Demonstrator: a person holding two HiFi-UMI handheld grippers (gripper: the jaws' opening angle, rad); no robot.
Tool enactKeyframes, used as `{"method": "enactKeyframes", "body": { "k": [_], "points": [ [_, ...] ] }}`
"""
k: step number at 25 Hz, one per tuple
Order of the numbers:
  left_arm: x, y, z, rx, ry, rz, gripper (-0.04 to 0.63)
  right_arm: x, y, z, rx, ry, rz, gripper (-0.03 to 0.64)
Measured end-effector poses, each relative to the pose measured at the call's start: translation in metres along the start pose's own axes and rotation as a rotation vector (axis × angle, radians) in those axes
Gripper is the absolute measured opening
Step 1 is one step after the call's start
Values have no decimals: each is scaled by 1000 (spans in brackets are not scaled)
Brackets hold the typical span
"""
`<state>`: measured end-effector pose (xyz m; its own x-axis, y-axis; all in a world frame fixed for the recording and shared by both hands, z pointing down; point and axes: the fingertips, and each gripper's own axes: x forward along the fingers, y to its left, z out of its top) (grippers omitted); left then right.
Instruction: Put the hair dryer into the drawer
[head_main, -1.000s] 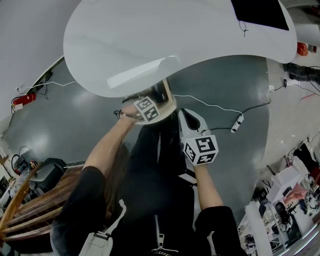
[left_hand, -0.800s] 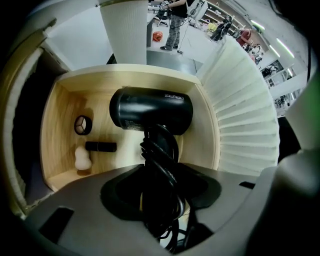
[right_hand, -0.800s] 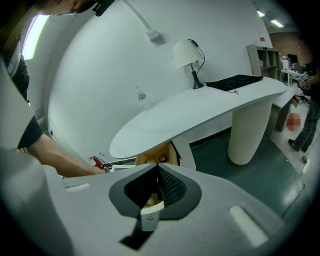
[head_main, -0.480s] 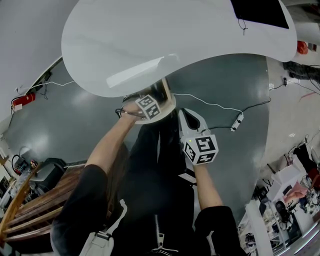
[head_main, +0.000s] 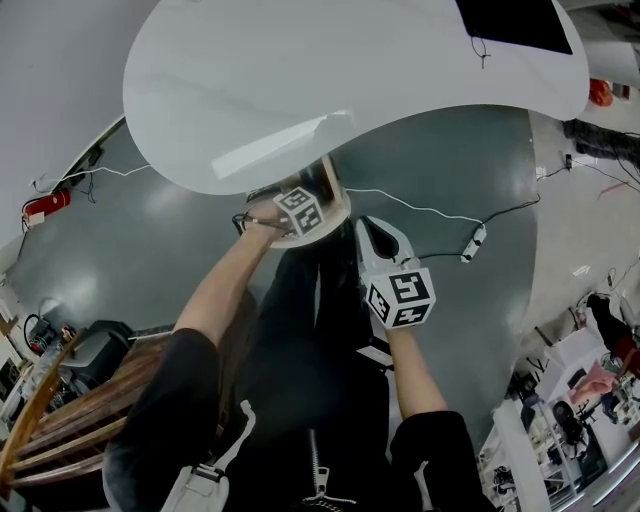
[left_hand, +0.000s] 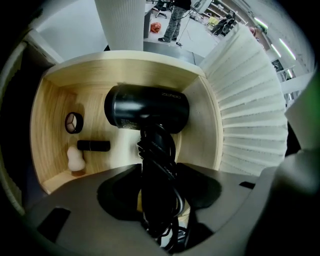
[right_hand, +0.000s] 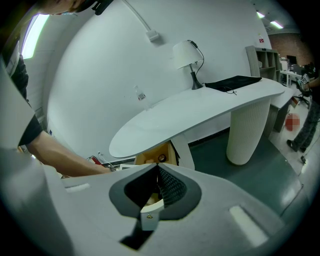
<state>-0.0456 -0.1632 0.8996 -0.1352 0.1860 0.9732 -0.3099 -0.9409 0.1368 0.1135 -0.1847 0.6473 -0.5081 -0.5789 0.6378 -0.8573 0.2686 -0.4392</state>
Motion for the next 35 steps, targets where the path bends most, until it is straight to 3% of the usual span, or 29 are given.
{"method": "enactKeyframes", "body": {
  "k": [16, 21, 29, 35],
  "points": [
    [-53, 4, 8, -15, -150, 100, 211, -8, 21, 14, -46, -33, 19, 3],
    [-78, 9, 7, -94, -239, 103, 201, -13, 29, 21, -62, -46, 20, 3],
    [-119, -1, -7, -145, -348, 87, 64, -22, 44, 32, -98, -66, 28, 3],
    [-151, -17, -11, -162, -463, 68, 17, -28, 53, 38, -118, -79, 29, 3]
  ]
}}
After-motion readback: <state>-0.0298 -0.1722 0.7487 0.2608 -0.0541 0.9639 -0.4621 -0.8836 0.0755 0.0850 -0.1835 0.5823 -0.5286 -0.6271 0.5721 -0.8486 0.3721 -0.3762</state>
